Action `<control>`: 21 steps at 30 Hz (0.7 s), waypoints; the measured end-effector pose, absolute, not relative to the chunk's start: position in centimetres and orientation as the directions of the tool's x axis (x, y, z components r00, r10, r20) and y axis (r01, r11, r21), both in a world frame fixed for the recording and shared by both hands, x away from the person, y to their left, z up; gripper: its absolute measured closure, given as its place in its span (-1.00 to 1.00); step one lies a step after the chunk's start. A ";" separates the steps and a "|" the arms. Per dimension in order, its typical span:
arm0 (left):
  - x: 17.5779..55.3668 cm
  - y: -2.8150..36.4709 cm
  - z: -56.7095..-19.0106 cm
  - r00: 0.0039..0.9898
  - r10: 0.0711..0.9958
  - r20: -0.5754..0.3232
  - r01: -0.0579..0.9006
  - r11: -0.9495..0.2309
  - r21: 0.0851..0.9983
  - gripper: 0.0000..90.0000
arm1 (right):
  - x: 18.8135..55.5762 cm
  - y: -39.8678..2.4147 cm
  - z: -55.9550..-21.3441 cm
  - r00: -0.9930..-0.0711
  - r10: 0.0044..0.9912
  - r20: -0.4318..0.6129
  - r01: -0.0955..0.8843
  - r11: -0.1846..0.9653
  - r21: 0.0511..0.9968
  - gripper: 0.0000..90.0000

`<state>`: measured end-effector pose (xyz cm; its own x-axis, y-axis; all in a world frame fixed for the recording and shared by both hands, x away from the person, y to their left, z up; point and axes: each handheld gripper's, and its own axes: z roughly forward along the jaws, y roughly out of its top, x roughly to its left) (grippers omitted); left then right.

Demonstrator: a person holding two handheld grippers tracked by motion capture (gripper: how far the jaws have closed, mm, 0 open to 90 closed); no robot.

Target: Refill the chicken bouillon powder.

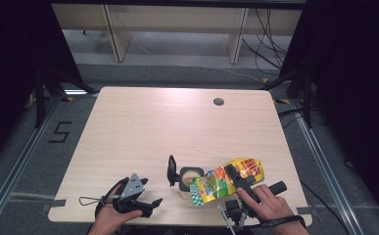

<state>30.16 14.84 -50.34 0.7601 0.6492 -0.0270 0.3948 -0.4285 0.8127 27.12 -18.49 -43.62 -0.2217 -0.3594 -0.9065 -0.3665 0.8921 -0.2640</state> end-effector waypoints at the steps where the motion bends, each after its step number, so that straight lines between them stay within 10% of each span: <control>1: 30.1 15.0 -50.3 0.768 0.641 -0.010 0.387 -0.452 0.804 -0.63 | 27.2 -18.5 -43.6 -0.225 -0.351 -0.909 -0.367 0.895 -0.255 -0.05; 21: 30.2 15.1 -50.2 0.767 0.641 -0.001 0.386 -0.461 0.799 -0.63 | 27.0 -18.5 -43.7 -0.224 -0.365 -0.904 -0.365 0.891 -0.270 -0.05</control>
